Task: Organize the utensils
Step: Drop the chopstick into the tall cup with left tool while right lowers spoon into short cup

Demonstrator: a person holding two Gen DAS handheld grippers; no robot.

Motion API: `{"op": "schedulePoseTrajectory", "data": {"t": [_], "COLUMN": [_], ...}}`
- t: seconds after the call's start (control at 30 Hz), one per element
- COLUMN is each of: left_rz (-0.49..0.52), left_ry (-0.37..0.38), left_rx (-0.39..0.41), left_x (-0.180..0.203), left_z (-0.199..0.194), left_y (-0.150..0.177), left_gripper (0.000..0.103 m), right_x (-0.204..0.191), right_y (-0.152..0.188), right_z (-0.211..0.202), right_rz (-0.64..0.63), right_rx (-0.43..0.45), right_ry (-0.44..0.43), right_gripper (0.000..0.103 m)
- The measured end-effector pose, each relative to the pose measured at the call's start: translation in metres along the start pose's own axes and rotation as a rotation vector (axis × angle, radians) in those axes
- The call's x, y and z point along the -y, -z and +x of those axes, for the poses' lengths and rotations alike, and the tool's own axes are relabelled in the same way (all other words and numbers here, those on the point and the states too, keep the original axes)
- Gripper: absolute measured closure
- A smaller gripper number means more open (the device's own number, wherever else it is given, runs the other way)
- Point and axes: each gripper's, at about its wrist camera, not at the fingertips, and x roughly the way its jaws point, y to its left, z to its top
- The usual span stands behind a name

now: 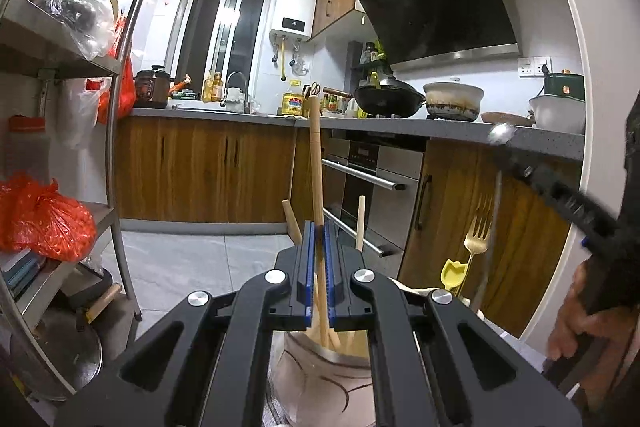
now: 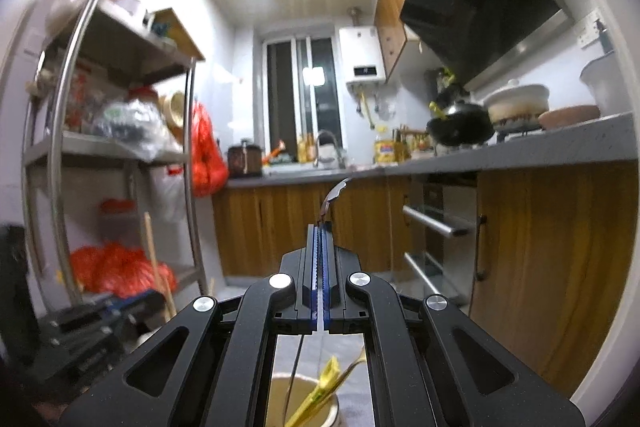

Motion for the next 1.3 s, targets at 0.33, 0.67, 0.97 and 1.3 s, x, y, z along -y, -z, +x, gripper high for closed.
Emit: {"op": "schedulePoseTrajectory", "data": {"t": [0.33,0.67,0.97,1.3], "left_rz": [0.037,0.020,0.039,0.056], "left_ry": [0.032,0.027,0.025,0.013], "left_rx": [-0.010,-0.058,-0.060,-0.025], "left_x": [0.006,0.000,0.005,0.008], "left_z": [-0.002,0.008,0.008,-0.001], "left_y": [0.002,0.005,0.008,0.007], "left_gripper": [0.099,0.099,0.097,0.071], "right_x": [-0.020,-0.029,-0.028,-0.020], "right_y": [0.026,0.043,0.045,0.032], "right_z": [0.026,0.041,0.042,0.025], "right_rz": [-0.099,-0.111,-0.099,-0.056], "right_rx": [-0.197,-0.330,-0.334,-0.266], "right_ry": [-0.106,-0.151,-0.148,-0.147], "right_gripper": [0.100,0.100,0.088,0.044]}}
